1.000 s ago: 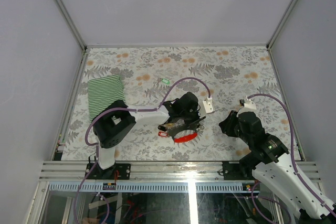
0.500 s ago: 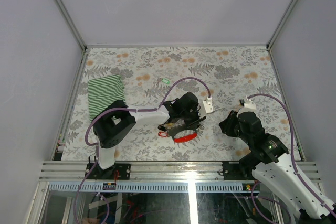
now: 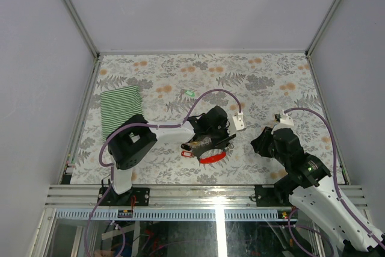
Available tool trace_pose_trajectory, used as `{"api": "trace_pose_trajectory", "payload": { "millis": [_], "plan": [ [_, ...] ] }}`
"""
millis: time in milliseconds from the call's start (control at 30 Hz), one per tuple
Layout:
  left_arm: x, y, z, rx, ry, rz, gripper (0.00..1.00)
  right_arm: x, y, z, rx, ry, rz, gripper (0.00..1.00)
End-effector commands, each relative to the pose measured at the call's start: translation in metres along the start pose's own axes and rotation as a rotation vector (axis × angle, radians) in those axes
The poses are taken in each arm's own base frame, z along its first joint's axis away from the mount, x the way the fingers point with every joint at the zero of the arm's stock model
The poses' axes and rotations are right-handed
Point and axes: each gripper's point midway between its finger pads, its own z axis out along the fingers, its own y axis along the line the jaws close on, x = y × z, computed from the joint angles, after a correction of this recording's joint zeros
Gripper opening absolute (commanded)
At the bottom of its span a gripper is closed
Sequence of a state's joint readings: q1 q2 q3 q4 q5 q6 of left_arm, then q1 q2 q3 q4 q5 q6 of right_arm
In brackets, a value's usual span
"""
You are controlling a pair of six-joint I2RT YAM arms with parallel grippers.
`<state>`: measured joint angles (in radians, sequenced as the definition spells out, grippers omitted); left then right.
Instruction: Put the keys on the keyring
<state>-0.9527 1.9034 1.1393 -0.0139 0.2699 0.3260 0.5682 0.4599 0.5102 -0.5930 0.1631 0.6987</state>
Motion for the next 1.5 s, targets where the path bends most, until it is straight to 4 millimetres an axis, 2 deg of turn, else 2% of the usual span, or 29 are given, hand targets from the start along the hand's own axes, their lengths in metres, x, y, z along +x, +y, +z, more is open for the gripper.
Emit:
{"api": "trace_pose_trajectory", "payload": {
  "millis": [0,200,333,533,933,1100,1333,1467],
  "plan": [
    [-0.01,0.005,0.006,-0.003,-0.031,-0.006,0.32,-0.011,0.008,-0.002,-0.03,-0.038,0.021,0.31],
    [-0.009,0.005,0.007,-0.004,-0.03,-0.01,0.29,-0.011,0.009,-0.002,-0.032,-0.04,0.021,0.31],
    [-0.014,0.004,0.005,0.003,-0.043,-0.013,0.15,-0.012,0.009,-0.003,-0.032,-0.04,0.022,0.31],
    [-0.02,0.001,0.001,0.015,-0.066,-0.023,0.0,-0.013,0.01,-0.003,-0.039,-0.046,0.024,0.31],
    [-0.043,-0.005,-0.027,0.008,-0.16,-0.035,0.0,-0.017,0.015,-0.004,-0.06,-0.063,0.028,0.31],
    [-0.054,-0.01,-0.043,0.011,-0.205,-0.043,0.0,-0.027,0.017,-0.01,-0.079,-0.109,0.019,0.31],
    [-0.078,-0.014,-0.077,-0.008,-0.291,-0.053,0.0,-0.053,0.038,-0.03,-0.204,-0.233,-0.045,0.32],
    [-0.097,-0.018,-0.105,-0.016,-0.366,-0.052,0.01,-0.065,0.053,-0.041,-0.285,-0.294,-0.087,0.37]
  ]
}}
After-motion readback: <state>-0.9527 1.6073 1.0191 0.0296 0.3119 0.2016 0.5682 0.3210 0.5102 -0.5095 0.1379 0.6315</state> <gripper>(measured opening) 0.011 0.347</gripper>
